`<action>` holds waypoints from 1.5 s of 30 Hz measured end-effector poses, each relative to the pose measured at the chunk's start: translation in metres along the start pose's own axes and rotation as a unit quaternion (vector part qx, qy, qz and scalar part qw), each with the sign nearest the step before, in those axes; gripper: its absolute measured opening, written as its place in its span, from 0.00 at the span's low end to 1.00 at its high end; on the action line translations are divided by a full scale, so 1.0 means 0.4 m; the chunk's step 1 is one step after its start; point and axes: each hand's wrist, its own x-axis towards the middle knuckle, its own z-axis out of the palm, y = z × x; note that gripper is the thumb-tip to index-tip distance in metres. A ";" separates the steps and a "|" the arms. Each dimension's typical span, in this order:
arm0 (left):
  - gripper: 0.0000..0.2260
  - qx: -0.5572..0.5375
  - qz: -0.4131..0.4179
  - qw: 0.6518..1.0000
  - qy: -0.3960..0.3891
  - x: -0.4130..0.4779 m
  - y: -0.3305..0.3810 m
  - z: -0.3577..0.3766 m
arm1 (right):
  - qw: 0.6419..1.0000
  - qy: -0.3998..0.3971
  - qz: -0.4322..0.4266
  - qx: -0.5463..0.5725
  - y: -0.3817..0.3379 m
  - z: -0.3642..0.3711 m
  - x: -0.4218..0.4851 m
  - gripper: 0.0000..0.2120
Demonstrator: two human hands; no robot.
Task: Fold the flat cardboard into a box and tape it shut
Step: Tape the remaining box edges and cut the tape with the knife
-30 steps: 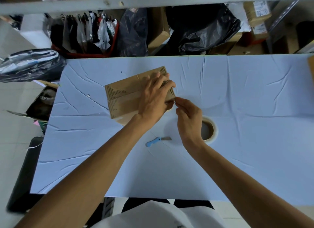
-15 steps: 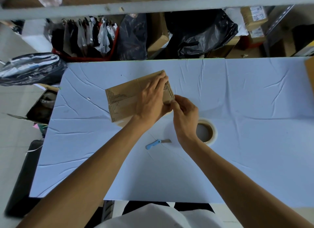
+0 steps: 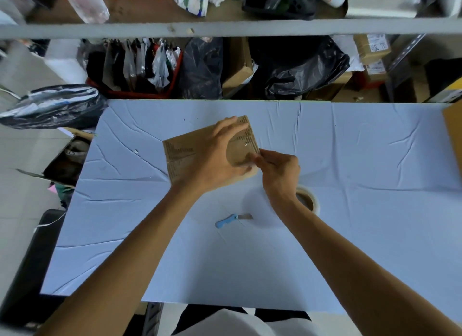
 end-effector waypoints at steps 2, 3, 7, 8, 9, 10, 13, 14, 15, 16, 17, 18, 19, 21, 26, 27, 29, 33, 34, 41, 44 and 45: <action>0.26 0.010 -0.030 0.993 0.116 -0.040 -0.032 -0.061 | 1.000 -0.006 -0.011 -0.013 0.002 -0.003 0.002 0.11; 0.23 0.032 -0.072 0.979 0.187 -0.065 -0.057 -0.089 | 1.000 -0.007 -0.009 -0.013 0.002 -0.004 0.004 0.08; 0.24 -0.045 -0.337 0.917 0.209 -0.142 -0.148 -0.136 | 1.000 -0.028 -0.002 -0.006 0.008 -0.008 0.019 0.02; 0.20 -0.134 -0.360 0.906 0.177 -0.147 -0.159 -0.132 | 0.999 -0.034 -0.005 -0.011 0.011 -0.009 0.021 0.03; 0.17 -0.196 -0.359 0.899 0.158 -0.149 -0.163 -0.127 | 0.999 -0.039 -0.009 -0.014 0.015 -0.013 0.023 0.03; 0.15 -0.214 -0.344 0.902 0.152 -0.146 -0.164 -0.122 | 0.999 -0.044 -0.013 -0.017 0.020 -0.019 0.025 0.02; 0.14 -0.209 -0.302 0.916 0.160 -0.128 -0.159 -0.121 | 0.999 -0.045 0.006 -0.022 0.029 -0.034 0.019 0.13; 0.13 -0.204 -0.296 0.921 0.153 -0.120 -0.158 -0.120 | 0.999 -0.041 0.008 -0.030 0.028 -0.040 0.016 0.17; 0.12 -0.200 -0.292 0.924 0.142 -0.109 -0.157 -0.117 | 0.999 -0.032 0.007 -0.034 0.027 -0.047 0.014 0.19; 0.11 -0.198 -0.291 0.927 0.127 -0.097 -0.154 -0.114 | 0.999 -0.021 0.003 -0.036 0.024 -0.056 0.011 0.19; 0.12 -0.198 -0.287 0.931 0.111 -0.088 -0.149 -0.108 | 0.999 -0.015 0.000 -0.037 0.022 -0.065 0.005 0.18; 0.13 -0.200 -0.280 0.934 0.097 -0.079 -0.140 -0.102 | 0.999 -0.010 -0.003 -0.041 0.021 -0.080 -0.001 0.16; 0.13 -0.200 -0.273 0.937 0.088 -0.072 -0.132 -0.095 | 0.999 -0.011 -0.002 -0.052 0.020 -0.094 -0.006 0.14; 0.14 -0.193 -0.269 0.940 0.079 -0.069 -0.120 -0.082 | 0.997 -0.017 0.004 -0.077 0.023 -0.123 -0.010 0.14; 0.15 -0.211 -0.277 0.933 0.090 -0.104 -0.081 -0.049 | 0.993 -0.059 -0.006 -0.099 0.020 -0.170 -0.004 0.25; 0.16 -0.204 -0.280 0.933 0.099 -0.113 -0.071 -0.044 | 0.991 -0.071 -0.015 -0.110 0.018 -0.175 -0.008 0.24; 0.16 -0.198 -0.281 0.933 0.106 -0.122 -0.052 -0.042 | 0.989 -0.085 -0.023 -0.120 0.015 -0.185 -0.020 0.22; 0.15 -0.194 -0.283 0.934 0.095 -0.136 -0.039 -0.046 | 0.990 -0.087 -0.017 -0.108 0.003 -0.189 -0.039 0.21; 0.15 -0.193 -0.284 0.935 0.093 -0.138 -0.040 -0.049 | 0.990 -0.085 -0.020 -0.111 0.000 -0.186 -0.041 0.21; 0.14 -0.212 -0.276 0.933 0.093 -0.159 -0.066 -0.068 | 0.991 -0.050 -0.036 -0.115 0.007 -0.153 -0.064 0.19; 0.11 -0.227 -0.270 0.930 0.100 -0.167 -0.077 -0.072 | 0.993 -0.015 -0.056 -0.101 0.013 -0.137 -0.071 0.14; 0.11 -0.227 -0.270 0.930 0.103 -0.165 -0.078 -0.074 | 0.994 -0.008 -0.054 -0.089 0.010 -0.134 -0.068 0.12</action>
